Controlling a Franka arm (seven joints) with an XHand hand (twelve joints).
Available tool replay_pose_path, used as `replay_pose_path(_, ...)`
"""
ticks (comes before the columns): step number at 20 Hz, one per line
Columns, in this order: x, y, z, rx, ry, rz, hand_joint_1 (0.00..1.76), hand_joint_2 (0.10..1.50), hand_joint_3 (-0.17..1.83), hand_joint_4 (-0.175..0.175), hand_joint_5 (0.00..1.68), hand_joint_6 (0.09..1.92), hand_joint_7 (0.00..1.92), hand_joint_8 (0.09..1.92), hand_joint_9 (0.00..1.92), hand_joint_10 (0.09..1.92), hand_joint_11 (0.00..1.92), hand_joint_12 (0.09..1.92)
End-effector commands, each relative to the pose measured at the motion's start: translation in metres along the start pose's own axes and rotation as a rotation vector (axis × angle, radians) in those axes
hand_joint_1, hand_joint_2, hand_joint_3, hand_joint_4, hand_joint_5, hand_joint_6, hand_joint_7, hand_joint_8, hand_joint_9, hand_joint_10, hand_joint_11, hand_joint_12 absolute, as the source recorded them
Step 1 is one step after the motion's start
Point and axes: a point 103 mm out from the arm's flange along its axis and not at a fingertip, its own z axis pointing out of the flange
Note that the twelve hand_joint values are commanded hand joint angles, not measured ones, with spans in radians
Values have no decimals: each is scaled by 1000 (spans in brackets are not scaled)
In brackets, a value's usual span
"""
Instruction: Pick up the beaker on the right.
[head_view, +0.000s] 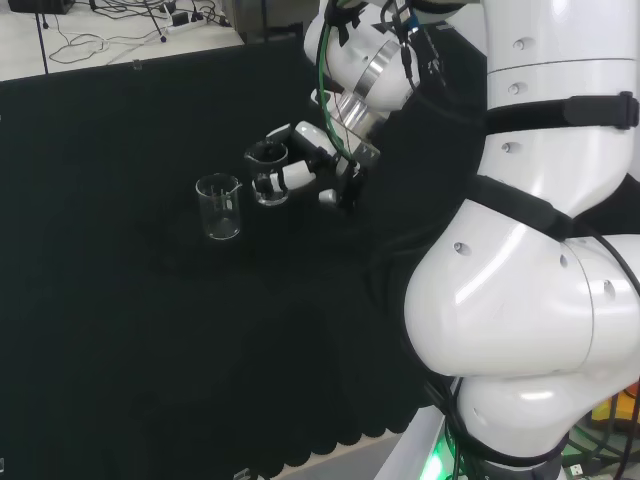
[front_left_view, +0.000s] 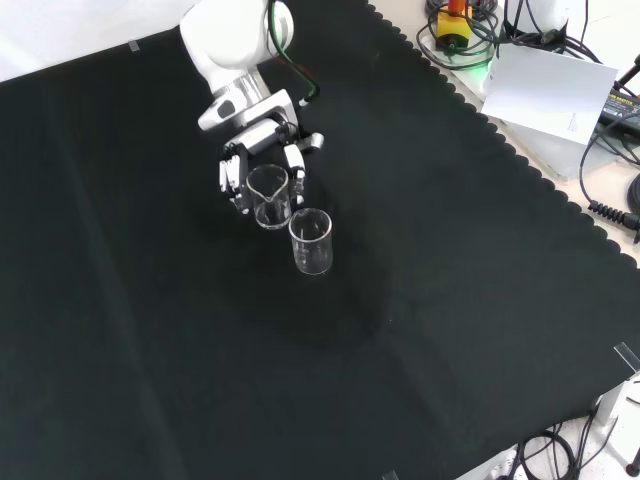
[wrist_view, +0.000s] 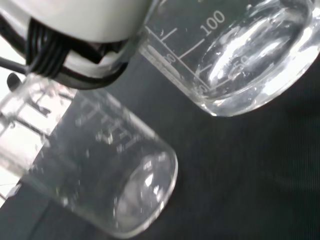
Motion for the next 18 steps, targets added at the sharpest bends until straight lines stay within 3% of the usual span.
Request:
replay_pose_path(1, 2, -2, -31, -34, -65, 31, 1147, 665, 545, 175, 1444, 301, 1630, 105, 1522, 134, 1128, 869)
replay_pose_path(8, 4, -7, -55, 22, -114, 14, 1155, 622, 616, 175, 1464, 293, 1687, 87, 1571, 87, 1178, 835)
replay_pose_path(18, 28, -9, -71, 87, -201, -15, 1157, 619, 624, 175, 1462, 301, 1693, 87, 1572, 87, 1174, 836)
